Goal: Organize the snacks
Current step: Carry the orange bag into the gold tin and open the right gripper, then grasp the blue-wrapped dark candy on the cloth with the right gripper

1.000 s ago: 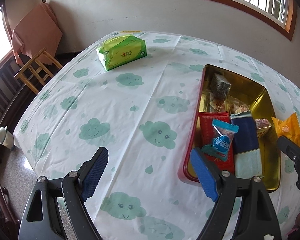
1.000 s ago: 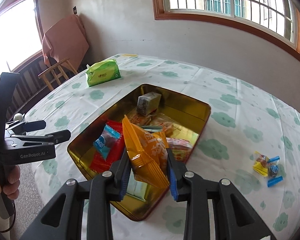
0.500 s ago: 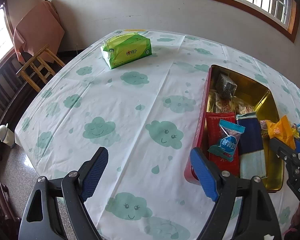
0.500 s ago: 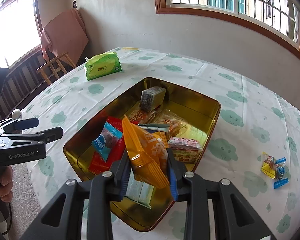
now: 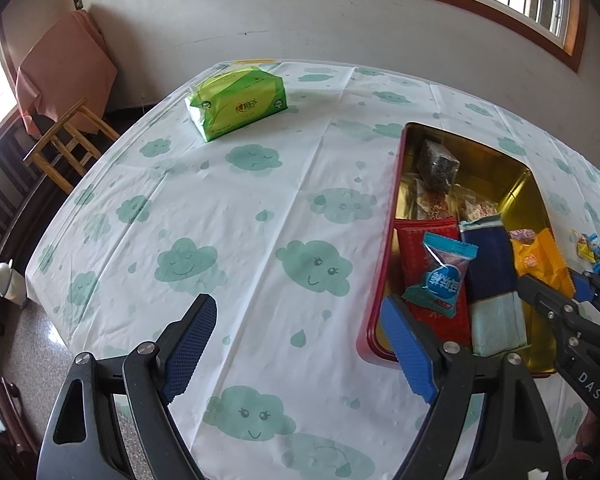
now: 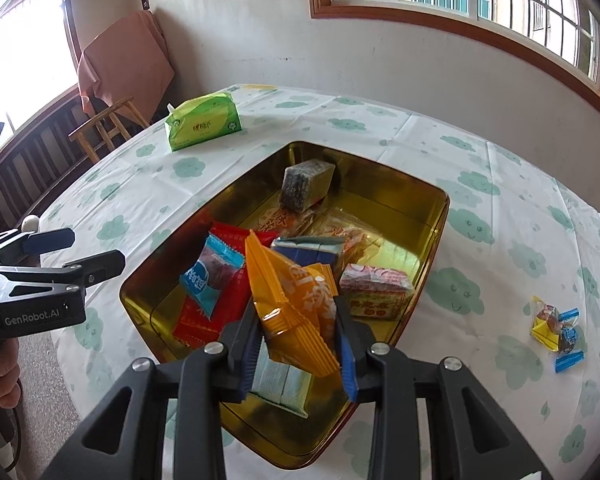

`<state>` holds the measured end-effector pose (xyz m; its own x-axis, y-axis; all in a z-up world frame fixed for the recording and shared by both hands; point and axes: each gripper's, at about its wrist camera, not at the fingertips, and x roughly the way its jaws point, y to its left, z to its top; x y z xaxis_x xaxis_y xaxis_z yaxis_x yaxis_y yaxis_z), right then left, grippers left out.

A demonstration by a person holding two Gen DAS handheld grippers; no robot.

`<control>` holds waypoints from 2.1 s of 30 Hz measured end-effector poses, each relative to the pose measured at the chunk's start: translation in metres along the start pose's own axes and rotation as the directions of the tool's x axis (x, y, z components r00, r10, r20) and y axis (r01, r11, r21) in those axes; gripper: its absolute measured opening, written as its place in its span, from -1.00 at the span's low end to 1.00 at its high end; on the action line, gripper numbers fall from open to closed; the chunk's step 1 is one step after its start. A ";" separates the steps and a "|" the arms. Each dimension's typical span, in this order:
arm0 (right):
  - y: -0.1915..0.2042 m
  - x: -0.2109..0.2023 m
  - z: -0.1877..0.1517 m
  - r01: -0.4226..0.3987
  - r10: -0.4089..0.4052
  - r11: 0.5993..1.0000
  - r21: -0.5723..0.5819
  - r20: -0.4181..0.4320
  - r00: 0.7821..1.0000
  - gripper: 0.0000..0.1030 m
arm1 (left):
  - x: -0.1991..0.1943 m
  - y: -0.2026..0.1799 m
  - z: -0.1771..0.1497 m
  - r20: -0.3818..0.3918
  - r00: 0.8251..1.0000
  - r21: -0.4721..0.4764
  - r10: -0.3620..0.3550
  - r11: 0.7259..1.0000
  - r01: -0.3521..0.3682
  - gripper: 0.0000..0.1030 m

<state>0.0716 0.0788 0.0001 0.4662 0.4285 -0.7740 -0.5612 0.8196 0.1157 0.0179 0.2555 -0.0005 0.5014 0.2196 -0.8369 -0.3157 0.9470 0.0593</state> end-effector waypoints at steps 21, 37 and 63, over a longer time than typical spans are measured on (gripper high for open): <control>-0.043 -0.047 -0.005 0.031 -0.040 0.995 0.091 0.099 0.994 0.08 | -0.019 -0.019 0.001 0.032 0.999 0.041 -0.024 0.999 0.022 0.59; -0.224 -0.052 -0.060 0.322 -0.333 0.910 0.260 -0.005 0.943 0.08 | -0.032 -0.099 0.018 0.020 0.994 0.182 -0.111 0.978 0.105 0.59; -0.271 -0.035 -0.095 0.328 -0.336 0.903 0.279 -0.022 0.942 -0.35 | 0.001 -0.321 0.045 -0.115 0.935 0.342 -0.334 0.871 0.353 0.56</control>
<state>0.1424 -0.1942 -0.0629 0.6123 0.1200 -0.7814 -0.1628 0.9864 0.0239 0.1561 -0.0376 0.0045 0.4816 -0.1379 -0.8655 0.1774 0.9824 -0.0578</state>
